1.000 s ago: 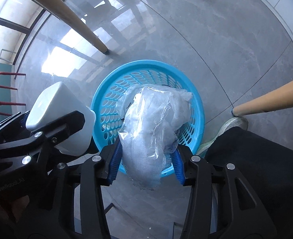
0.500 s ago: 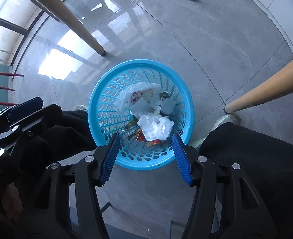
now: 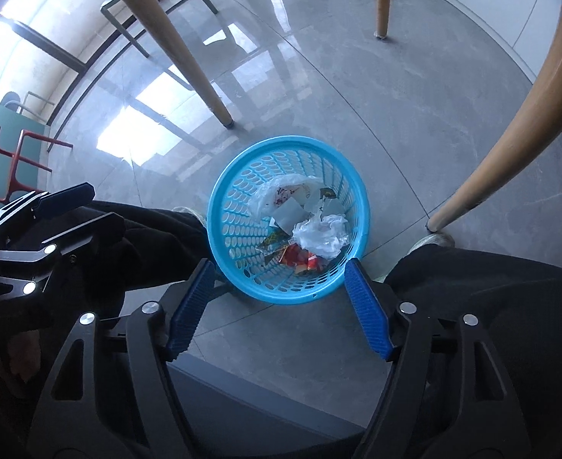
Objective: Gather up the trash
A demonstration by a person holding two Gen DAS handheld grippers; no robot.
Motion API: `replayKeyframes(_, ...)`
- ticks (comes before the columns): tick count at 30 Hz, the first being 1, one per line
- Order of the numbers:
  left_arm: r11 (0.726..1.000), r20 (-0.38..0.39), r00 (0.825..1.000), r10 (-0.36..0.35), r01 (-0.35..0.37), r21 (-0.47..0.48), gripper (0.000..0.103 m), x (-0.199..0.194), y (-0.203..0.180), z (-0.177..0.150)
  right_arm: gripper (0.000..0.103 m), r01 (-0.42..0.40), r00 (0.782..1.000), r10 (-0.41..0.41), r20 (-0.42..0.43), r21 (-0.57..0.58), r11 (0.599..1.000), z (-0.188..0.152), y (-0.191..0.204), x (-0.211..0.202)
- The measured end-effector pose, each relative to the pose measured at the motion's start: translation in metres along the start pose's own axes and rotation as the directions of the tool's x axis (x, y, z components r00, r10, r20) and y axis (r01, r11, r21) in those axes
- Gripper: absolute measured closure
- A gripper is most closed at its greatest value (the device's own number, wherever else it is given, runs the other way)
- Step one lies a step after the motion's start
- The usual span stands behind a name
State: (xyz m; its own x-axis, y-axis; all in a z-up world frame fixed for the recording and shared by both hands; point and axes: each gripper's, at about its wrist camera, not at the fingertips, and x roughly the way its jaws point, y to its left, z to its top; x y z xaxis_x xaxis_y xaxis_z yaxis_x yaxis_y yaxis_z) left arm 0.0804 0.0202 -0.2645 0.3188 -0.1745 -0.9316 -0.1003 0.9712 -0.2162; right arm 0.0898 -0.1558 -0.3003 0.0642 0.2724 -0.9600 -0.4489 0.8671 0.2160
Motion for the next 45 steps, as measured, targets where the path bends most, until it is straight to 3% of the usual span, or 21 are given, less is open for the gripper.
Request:
replayKeyframes(4,1.0,0.03,1.0,0.004,-0.004,0.009,0.01,-0.014,0.002,-0.014,0.014,0.012,0.999,-0.011,0.04,-0.035,0.999,-0.012,0.006,-0.021)
replayKeyframes(7,1.0,0.049,0.999,0.001,-0.001,-0.006,0.006,-0.018,0.004,-0.017,0.009,0.014,0.998,-0.011,0.054,-0.043,0.999,-0.017,0.007,-0.027)
replayKeyframes(45,0.999,0.024,0.998,-0.051,0.052,-0.009,0.006,-0.016,0.005,-0.023,0.009,-0.049,0.999,0.049,0.009,-0.014,0.999,-0.02,0.002,-0.014)
